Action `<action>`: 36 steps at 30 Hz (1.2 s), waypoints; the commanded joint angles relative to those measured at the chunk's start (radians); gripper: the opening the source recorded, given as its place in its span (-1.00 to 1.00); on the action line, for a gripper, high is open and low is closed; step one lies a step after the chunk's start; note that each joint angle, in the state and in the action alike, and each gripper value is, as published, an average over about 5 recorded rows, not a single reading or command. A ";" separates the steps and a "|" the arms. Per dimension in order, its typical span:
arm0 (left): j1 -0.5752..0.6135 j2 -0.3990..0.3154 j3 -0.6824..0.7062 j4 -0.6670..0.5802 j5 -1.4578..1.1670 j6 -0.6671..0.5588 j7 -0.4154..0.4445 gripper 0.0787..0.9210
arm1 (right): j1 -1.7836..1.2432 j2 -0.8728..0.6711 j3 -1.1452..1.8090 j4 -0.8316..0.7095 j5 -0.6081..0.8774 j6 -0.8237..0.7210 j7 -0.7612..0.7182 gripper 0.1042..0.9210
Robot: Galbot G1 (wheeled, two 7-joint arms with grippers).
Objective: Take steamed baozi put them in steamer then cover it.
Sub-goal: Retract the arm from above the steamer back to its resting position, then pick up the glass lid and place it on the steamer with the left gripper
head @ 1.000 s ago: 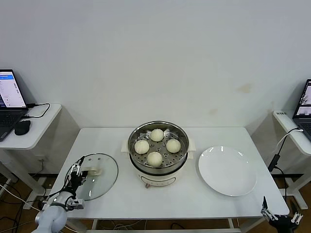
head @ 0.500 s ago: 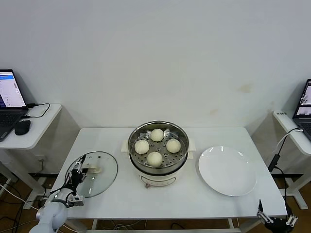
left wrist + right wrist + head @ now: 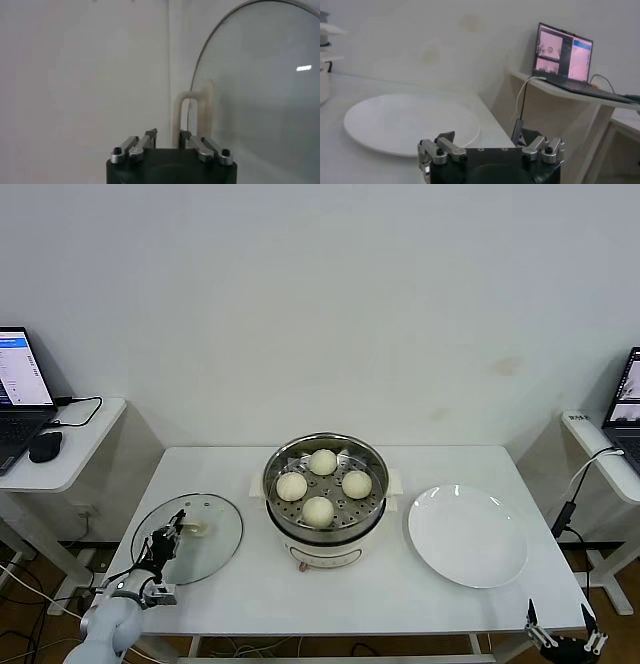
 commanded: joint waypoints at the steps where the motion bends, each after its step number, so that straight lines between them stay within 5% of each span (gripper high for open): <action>1: -0.005 0.000 -0.008 0.021 -0.016 -0.015 -0.029 -0.81 | 0.000 0.001 -0.004 -0.002 -0.004 -0.001 -0.001 0.76; 14: 0.147 0.017 -0.095 -0.284 -0.056 0.089 -0.067 -0.87 | -0.004 0.003 -0.014 0.004 -0.013 0.000 -0.003 0.76; 25: 0.229 0.118 -0.144 -0.590 -0.196 0.237 0.066 -0.87 | -0.020 -0.002 -0.042 0.020 -0.022 0.011 -0.003 0.76; 36: 0.142 0.230 0.064 -0.827 -0.279 0.416 0.167 -0.87 | -0.026 0.003 -0.077 0.051 -0.077 0.028 0.007 0.76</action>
